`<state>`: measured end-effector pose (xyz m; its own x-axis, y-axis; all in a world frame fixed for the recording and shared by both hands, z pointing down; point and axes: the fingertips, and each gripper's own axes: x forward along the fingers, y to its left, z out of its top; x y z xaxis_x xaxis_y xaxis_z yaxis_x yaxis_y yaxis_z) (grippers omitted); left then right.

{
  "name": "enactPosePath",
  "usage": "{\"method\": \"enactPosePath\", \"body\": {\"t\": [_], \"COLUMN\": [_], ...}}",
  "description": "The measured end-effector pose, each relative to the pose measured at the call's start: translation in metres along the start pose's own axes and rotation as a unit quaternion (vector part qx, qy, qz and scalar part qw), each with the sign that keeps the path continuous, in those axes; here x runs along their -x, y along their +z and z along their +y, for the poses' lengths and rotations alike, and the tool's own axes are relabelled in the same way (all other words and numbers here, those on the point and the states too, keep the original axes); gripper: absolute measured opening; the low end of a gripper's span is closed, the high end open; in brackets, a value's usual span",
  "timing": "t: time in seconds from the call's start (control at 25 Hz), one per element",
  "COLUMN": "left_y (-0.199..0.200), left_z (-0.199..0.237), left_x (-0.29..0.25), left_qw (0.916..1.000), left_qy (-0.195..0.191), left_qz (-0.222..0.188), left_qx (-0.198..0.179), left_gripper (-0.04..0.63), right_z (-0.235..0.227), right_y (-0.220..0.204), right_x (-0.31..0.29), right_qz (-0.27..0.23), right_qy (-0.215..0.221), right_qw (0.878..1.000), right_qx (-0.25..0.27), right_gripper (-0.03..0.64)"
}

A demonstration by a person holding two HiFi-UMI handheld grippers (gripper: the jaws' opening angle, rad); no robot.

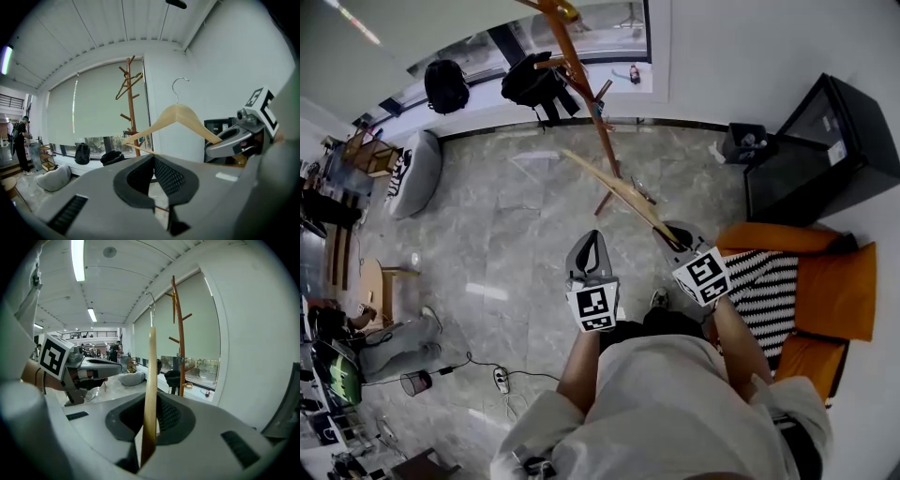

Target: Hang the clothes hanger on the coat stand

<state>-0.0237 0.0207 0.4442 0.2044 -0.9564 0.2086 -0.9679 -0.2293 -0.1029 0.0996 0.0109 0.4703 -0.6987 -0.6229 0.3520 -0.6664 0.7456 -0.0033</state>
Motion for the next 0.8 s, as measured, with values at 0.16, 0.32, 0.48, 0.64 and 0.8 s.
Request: {"method": "enactPosePath", "body": {"t": [0.16,0.32,0.48,0.64,0.8], "left_y": [0.006,0.009,0.005,0.0,-0.015], "left_z": [0.009,0.018,0.025,0.038,0.058], "left_x": [-0.019,-0.038,-0.059,-0.085,-0.117], "left_qw": [0.9997,0.9995,0.9991,0.9972,0.9948], "left_qy": [0.014,0.02,0.021,0.028,0.024], "left_qz": [0.007,0.009,0.016,0.024,0.04], "left_qx": [-0.018,-0.024,-0.034,-0.065,-0.091], "left_gripper": [0.009,0.009,0.009,0.009,0.009], "right_z": [-0.017,-0.026,-0.034,-0.047,-0.058], "right_y": [-0.002,0.002,-0.001,-0.005,-0.006], "right_x": [-0.01,-0.023,-0.036,-0.051,-0.074], "right_qz": [0.007,0.013,0.022,0.038,0.044], "right_qy": [0.022,0.036,0.058,0.078,0.103], "right_qw": [1.0,0.999,0.998,0.996,0.993], "right_qx": [0.003,0.011,0.024,0.033,0.037], "right_gripper": [0.028,0.028,0.028,0.028,0.028]}}
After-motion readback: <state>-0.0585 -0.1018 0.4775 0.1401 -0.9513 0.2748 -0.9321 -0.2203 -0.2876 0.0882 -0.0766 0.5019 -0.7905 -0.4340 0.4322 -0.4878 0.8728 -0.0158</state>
